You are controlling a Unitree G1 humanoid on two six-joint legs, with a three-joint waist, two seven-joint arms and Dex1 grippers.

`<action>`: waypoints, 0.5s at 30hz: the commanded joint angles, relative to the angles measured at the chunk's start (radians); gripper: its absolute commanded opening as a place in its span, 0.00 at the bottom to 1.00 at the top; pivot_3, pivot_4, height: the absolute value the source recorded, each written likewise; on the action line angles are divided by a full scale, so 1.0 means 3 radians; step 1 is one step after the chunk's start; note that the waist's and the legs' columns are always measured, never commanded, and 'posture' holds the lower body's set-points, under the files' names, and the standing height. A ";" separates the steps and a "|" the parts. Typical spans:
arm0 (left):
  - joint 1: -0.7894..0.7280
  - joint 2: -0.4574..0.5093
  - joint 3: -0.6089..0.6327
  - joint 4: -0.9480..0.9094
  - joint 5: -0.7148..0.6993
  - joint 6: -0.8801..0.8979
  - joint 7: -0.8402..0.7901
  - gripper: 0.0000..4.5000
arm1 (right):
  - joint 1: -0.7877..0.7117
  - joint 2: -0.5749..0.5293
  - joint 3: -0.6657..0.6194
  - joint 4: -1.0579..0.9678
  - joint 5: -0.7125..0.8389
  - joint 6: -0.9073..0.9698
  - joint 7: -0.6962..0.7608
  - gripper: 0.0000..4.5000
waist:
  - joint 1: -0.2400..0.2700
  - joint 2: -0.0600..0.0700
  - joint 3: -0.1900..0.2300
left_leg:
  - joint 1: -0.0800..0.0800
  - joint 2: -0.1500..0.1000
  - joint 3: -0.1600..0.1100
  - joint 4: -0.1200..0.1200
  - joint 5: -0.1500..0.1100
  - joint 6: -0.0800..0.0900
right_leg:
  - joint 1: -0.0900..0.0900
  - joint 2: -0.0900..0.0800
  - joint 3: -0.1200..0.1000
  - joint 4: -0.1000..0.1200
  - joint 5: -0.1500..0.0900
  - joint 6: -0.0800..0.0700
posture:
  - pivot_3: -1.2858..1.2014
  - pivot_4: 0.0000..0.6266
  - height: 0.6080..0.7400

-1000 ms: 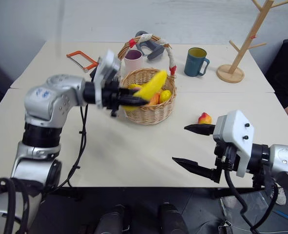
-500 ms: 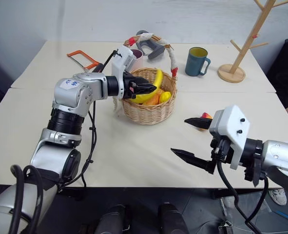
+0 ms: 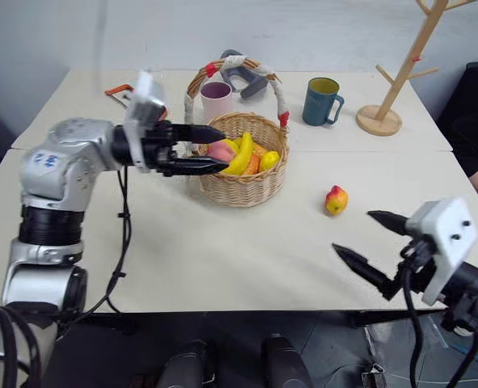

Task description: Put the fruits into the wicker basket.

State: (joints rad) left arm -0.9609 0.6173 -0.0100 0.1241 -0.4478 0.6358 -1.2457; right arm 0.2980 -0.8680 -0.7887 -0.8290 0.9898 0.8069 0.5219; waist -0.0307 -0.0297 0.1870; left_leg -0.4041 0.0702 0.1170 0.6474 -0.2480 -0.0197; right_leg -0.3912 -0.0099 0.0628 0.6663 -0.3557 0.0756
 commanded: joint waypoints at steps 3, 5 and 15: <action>0.0120 0.0653 0.0124 0.0089 -0.0173 -0.0111 -0.0780 0.75 | 0.0010 0.0069 0.0127 0.0355 -0.0212 -0.0055 -0.0011 1.00 | -0.0003 0.0000 0.0000 | 0.0003 -0.0003 -0.0001 -0.0003 -0.0003 0.0006 | 0.0003 -0.0002 0.0000 -0.0001 0.0002 -0.0001 | 0.52 0.24 1.00; 0.0224 0.0775 0.0060 -0.0029 -0.0178 -0.0164 -0.0944 0.83 | -0.0224 0.0063 0.0421 0.0546 -0.0340 -0.0066 -0.0108 1.00 | -0.0007 0.0000 0.0000 | 0.0002 -0.0003 -0.0001 -0.0004 -0.0004 0.0008 | 0.0002 -0.0002 0.0000 -0.0002 0.0001 -0.0001 | 0.52 0.24 1.00; 0.0544 0.0573 0.0002 -0.0500 -0.0168 -0.0317 -0.0608 0.99 | -0.1604 0.0392 0.1706 0.1553 -0.1066 -0.0127 -0.0464 1.00 | 0.0000 0.0000 0.0000 | -0.0008 -0.0004 -0.0001 -0.0001 -0.0008 0.0013 | -0.0006 -0.0003 0.0002 -0.0004 0.0001 -0.0001 | 0.52 0.24 1.00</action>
State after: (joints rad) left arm -0.8020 0.7930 -0.0244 0.0273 -0.4756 0.5382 -1.4503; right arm -0.1466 -0.7647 -0.3142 -0.4082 0.7283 0.8020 0.4063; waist -0.0306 -0.0296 0.1870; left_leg -0.4064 0.0692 0.1171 0.6473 -0.2503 -0.0157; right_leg -0.3932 -0.0106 0.0636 0.6652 -0.3553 0.0752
